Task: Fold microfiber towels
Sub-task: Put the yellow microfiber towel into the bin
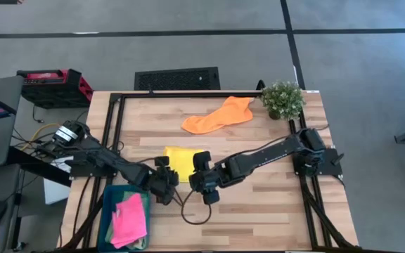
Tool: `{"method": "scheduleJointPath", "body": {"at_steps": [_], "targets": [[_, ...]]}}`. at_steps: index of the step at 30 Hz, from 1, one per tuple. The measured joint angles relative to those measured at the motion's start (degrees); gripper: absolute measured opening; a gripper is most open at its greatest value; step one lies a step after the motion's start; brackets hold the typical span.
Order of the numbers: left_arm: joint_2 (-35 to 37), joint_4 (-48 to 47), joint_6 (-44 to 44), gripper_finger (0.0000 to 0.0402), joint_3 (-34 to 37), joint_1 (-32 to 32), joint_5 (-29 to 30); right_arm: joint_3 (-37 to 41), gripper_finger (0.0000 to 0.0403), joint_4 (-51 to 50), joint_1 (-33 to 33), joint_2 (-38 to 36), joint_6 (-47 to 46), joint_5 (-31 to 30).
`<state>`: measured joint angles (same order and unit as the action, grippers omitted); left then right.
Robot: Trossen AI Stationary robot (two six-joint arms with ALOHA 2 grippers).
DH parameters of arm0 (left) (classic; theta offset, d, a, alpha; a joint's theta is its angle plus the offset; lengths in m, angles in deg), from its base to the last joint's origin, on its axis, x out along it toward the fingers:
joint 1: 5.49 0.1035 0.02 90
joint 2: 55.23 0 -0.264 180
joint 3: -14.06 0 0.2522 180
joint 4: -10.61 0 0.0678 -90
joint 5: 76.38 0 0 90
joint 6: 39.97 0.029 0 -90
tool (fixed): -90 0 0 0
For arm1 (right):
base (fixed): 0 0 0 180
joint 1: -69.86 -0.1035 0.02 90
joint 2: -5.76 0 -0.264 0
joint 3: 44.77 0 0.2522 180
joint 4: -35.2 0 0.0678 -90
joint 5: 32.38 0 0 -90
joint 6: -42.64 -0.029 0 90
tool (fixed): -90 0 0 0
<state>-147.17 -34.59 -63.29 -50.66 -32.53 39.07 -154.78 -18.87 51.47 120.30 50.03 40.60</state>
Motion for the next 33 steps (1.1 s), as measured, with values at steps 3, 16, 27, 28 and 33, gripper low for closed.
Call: {"method": "scheduleJointPath", "body": {"at_steps": [3, 16, 27, 28, 33], "targets": [[0.0, 2.77, 3.07, 0.0156, 1.0, 1.19, -1.6, 0.0, 0.026, -0.02, 0.07, 0.0, -0.47, -0.09], [0.0, 11.37, 8.78, 0.0155, 8.07, 2.72, -4.04, 0.0, 0.026, -0.06, 0.2, 0.0, -0.41, -0.08], [0.2, 13.97, 10.6, 0.0148, 11.42, 2.61, -2.08, -0.01, 0.026, -0.04, 0.16, 0.0, -0.39, -0.06], [0.2, 13.89, 10.65, 0.014, 11.56, 2.62, -2.08, 0.0, 0.026, -0.05, 0.16, 0.0, -0.39, -0.06], [0.13, 13.43, 10.61, 0.0063, 11.64, 2.74, -2.8, 0.0, 0.026, -0.05, 0.22, 0.02, -0.39, -0.06]]}}
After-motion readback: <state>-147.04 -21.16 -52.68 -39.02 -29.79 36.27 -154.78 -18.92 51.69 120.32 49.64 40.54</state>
